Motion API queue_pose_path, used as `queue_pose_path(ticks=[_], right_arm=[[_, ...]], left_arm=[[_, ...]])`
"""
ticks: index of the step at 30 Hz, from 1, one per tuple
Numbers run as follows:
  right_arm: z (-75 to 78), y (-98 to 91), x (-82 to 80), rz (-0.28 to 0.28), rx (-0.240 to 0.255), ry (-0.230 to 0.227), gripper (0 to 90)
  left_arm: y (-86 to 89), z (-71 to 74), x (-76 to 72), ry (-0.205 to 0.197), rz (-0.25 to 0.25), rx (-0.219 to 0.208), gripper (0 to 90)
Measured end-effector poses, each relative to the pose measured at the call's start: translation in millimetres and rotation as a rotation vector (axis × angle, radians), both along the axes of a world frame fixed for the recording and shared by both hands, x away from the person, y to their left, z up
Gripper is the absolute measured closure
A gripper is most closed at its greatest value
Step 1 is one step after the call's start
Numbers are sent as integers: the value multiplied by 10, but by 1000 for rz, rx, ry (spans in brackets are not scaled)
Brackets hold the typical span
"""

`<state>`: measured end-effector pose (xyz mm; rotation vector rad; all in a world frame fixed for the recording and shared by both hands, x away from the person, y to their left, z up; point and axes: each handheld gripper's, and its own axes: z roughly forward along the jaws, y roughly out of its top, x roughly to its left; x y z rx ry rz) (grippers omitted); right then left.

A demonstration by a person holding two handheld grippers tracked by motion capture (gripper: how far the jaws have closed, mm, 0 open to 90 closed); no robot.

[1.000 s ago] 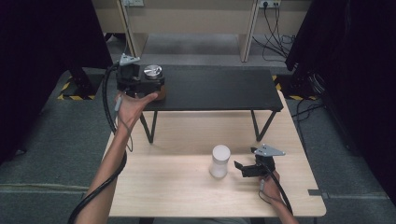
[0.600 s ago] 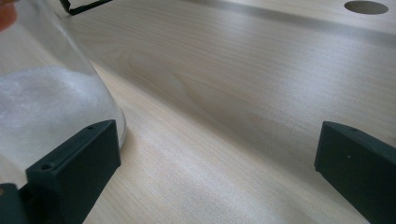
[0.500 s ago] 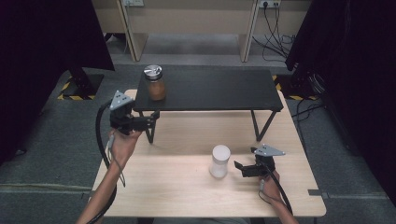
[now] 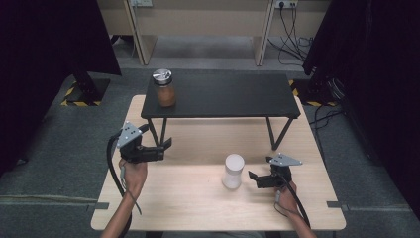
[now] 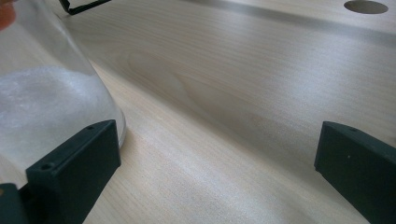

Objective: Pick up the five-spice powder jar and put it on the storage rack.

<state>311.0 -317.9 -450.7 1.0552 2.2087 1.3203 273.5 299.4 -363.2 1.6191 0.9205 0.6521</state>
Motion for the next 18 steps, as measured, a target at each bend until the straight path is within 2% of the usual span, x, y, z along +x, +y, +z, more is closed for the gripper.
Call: queue_pose_path(ticks=[4, 11, 18], right_arm=[[0, 0, 0, 0, 0, 0, 4], [0, 1, -1, 1, -2, -1, 4], [0, 3, -2, 1, -2, -2, 4]], left_arm=[[-50, -108, 17, 15, -3, 14, 0], [-64, -344, 75, 44, -22, -1, 0], [-87, -612, 124, 69, -36, 22, 0]])
